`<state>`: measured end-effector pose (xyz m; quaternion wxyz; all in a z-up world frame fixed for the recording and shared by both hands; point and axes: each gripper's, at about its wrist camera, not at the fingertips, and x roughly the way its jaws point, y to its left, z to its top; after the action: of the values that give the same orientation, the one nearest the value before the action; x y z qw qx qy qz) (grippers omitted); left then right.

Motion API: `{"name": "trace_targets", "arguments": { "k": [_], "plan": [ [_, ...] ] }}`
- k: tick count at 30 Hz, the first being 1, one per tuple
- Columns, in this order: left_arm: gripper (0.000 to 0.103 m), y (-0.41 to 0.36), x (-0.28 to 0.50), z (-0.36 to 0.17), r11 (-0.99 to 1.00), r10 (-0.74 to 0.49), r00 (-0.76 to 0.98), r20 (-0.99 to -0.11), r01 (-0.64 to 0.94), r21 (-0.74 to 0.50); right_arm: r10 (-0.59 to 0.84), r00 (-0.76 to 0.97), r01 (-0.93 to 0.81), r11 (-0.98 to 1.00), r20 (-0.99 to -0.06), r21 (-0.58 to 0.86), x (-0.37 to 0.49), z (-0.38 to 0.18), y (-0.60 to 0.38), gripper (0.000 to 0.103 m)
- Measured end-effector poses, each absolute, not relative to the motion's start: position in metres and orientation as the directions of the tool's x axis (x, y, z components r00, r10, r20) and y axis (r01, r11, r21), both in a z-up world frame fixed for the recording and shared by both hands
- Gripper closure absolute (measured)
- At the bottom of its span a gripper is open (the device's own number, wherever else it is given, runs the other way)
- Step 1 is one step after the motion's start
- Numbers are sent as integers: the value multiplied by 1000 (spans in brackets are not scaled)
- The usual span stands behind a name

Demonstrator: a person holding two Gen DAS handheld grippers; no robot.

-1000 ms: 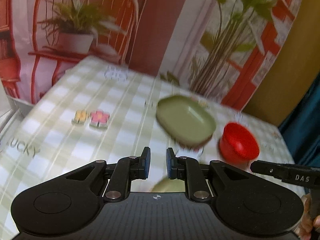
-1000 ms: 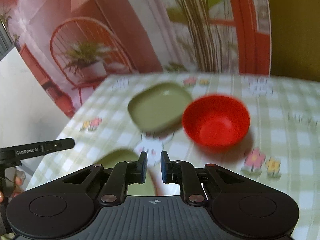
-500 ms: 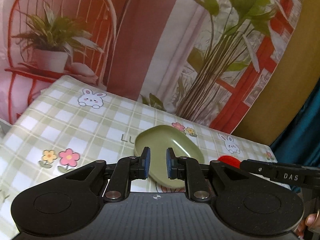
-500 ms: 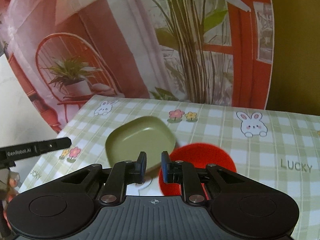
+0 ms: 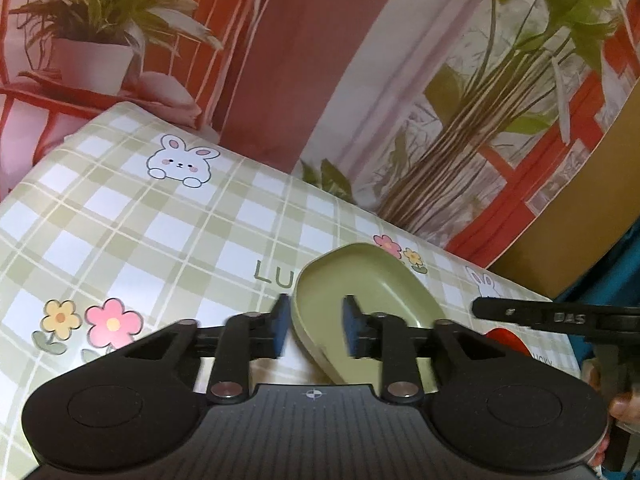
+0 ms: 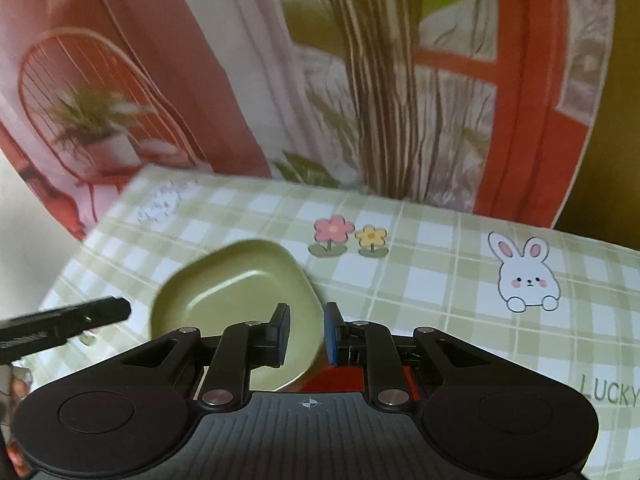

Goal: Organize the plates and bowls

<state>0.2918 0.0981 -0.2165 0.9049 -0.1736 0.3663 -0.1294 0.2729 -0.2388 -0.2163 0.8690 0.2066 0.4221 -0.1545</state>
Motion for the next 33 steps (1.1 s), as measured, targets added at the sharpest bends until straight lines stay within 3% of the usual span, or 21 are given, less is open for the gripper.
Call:
{"name": "trace_targets", "arguments": {
  "k": [15,18,21,33],
  "plan": [
    [70,86,309,-240,903,-385,655,-650,121,-413,-34,492,482,843,-870,239,301,-245,-251,85],
    [88,86,309,-243,909,-367,666,-650,110,-401,-24,480,496,832,-877,249,303,-248,-252,86],
    [92,90,310,-246,904,-370,666,-648,98,-416,-7,483,512,814,-876,275,303,-248,-255,89],
    [92,97,288,-218,922,-314,720,-618,75,-381,-3,563,488,809,-827,329,292,-216,-241,92]
  ]
}}
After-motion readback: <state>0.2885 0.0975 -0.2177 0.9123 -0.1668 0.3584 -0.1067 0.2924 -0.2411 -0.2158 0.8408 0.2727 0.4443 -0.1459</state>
